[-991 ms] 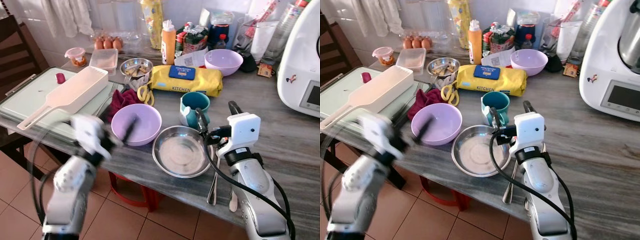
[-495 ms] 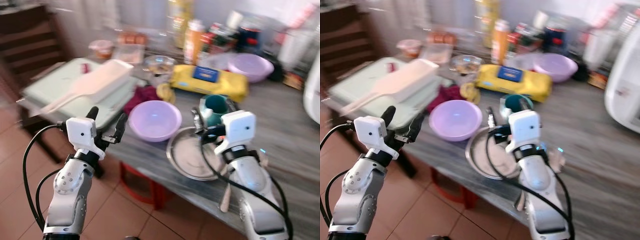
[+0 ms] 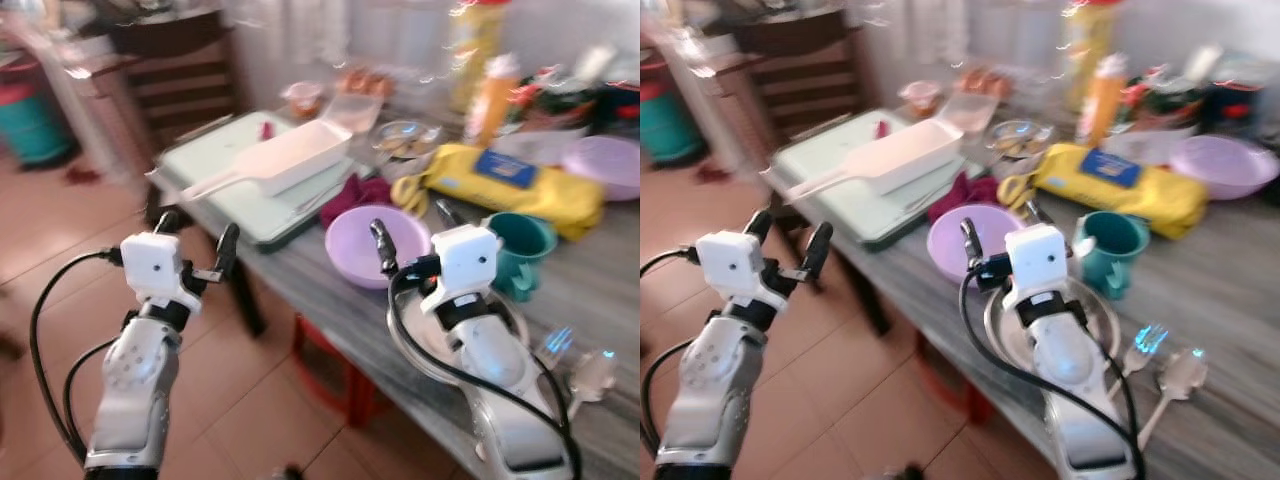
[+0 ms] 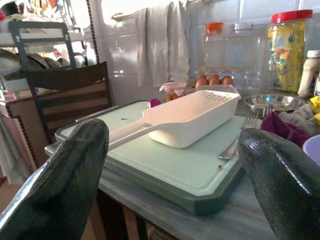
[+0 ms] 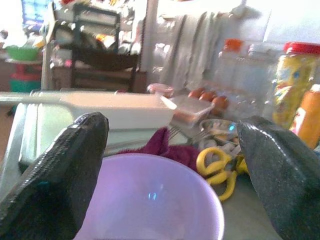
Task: Setting the table
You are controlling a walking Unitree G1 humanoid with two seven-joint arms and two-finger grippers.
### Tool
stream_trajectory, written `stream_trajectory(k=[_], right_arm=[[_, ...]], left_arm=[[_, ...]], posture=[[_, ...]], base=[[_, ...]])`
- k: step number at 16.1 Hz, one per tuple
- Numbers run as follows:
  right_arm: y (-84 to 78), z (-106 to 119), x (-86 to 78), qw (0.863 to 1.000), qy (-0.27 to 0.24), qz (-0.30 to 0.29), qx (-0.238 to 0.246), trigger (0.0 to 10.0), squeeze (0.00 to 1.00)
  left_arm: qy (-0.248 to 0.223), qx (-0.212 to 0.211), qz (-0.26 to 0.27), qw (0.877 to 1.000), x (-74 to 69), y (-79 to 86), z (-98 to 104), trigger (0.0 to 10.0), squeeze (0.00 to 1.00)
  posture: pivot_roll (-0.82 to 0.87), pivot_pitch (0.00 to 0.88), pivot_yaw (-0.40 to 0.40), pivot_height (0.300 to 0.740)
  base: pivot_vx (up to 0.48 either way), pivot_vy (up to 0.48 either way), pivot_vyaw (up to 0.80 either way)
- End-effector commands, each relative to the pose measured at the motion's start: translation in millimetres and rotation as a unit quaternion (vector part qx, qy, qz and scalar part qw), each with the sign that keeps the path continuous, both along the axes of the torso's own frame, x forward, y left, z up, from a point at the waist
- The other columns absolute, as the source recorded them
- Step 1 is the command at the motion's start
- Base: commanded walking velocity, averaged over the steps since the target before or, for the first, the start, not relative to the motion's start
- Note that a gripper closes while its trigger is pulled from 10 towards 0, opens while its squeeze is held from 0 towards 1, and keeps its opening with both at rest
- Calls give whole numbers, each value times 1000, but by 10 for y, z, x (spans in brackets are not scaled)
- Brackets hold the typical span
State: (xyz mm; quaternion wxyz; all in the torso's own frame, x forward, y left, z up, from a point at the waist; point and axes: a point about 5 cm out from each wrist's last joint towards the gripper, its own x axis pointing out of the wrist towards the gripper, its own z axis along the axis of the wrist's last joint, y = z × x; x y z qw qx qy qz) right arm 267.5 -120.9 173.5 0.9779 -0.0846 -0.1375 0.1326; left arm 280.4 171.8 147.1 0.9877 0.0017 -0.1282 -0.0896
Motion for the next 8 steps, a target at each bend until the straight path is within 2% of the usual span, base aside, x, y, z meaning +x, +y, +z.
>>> stream_trajectory(k=[1, 8], right_arm=[[43, 36, -2, 1000, -8, 6, 7, 10000, 0], [81, 32, -14, 1000, -9, 13, 8, 10000, 0]], left_arm=[[-2, 12, 8, 1000, 10, 29, 11, 10000, 0], [-3, 17, 34, 999, 21, 17, 9, 10000, 0]], posture=[[8, 58, 57, 740], [8, 60, 59, 740]], base=[[0, 0, 794], [0, 0, 794]])
